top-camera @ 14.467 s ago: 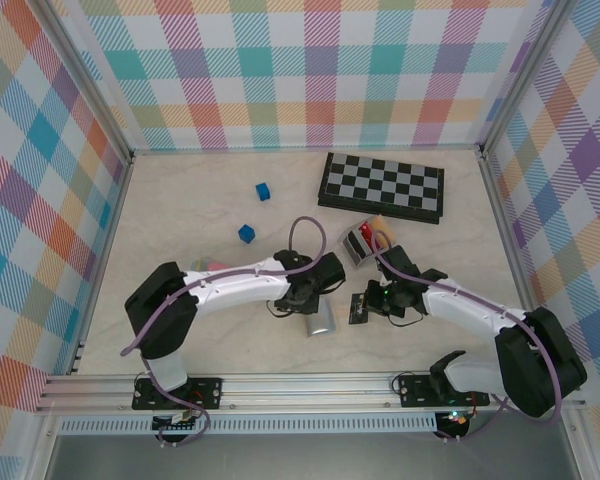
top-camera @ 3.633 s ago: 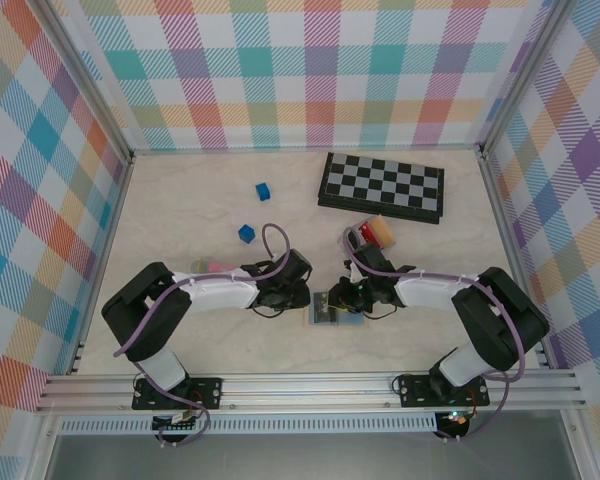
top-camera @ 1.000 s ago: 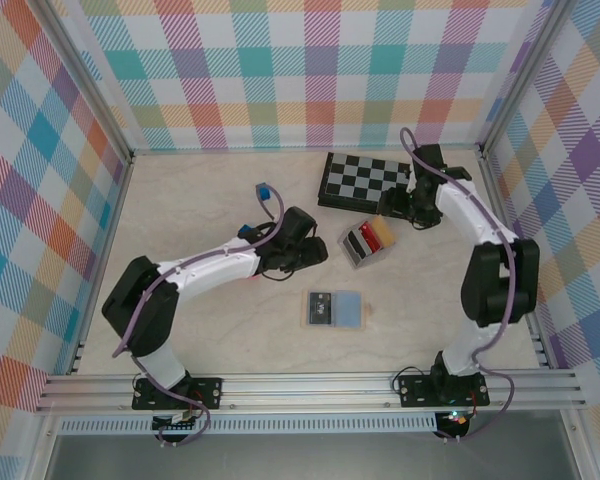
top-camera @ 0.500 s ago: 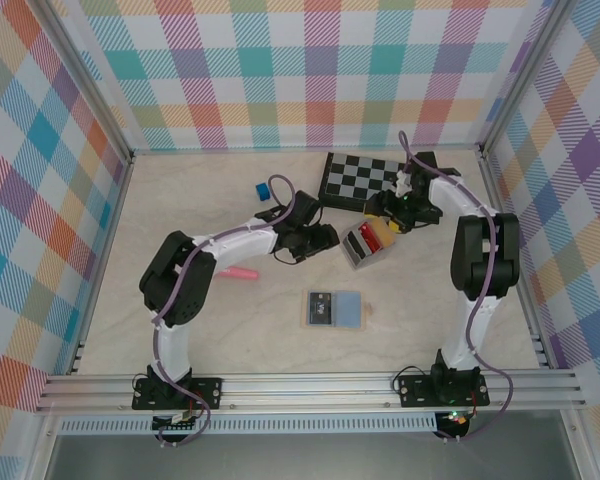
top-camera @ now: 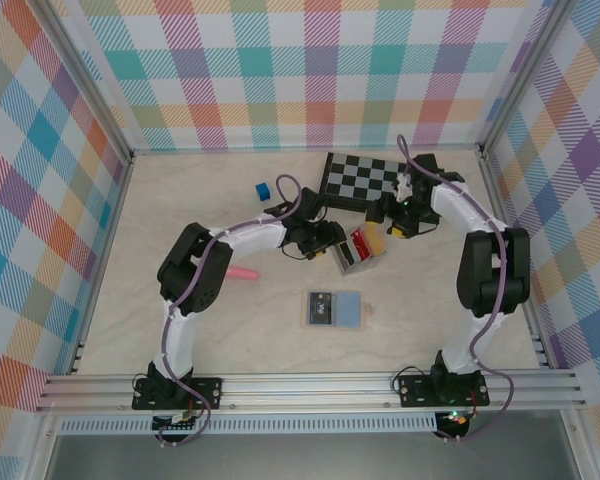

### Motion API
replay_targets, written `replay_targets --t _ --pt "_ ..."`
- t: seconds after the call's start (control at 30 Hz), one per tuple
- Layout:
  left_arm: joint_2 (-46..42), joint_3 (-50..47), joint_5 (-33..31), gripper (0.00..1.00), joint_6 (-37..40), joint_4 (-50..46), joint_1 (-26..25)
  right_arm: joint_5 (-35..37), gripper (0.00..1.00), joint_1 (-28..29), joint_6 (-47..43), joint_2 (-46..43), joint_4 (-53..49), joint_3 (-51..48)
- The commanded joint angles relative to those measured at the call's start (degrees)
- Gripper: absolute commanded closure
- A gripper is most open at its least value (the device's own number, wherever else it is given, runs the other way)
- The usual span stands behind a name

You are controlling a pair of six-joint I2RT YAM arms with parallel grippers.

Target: Put the credit cards into the card holder

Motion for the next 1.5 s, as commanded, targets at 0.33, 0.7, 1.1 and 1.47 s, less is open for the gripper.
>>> replay_targets --t 0.33,0.7,1.1,1.47 --pt "3.7 1.9 1.2 0.54 -0.8 -0.6 0.4 21.1 0.42 9.0 -5.7 -2.1 -4.1 2.9" --pt "3.1 0.9 0.6 0.57 0.9 -3.9 0.4 24.2 0.64 15.3 -9.1 1.7 -5.7 5.6" --pt "2.5 0.5 0.7 0.58 0.9 -3.7 0.4 34.3 0.63 19.6 -9.5 7.0 -5.1 6.2" --pt "1.9 -0.9 0.1 0.59 0.5 -2.8 0.4 41.9 0.64 21.7 -9.3 8.4 -4.1 4.1"
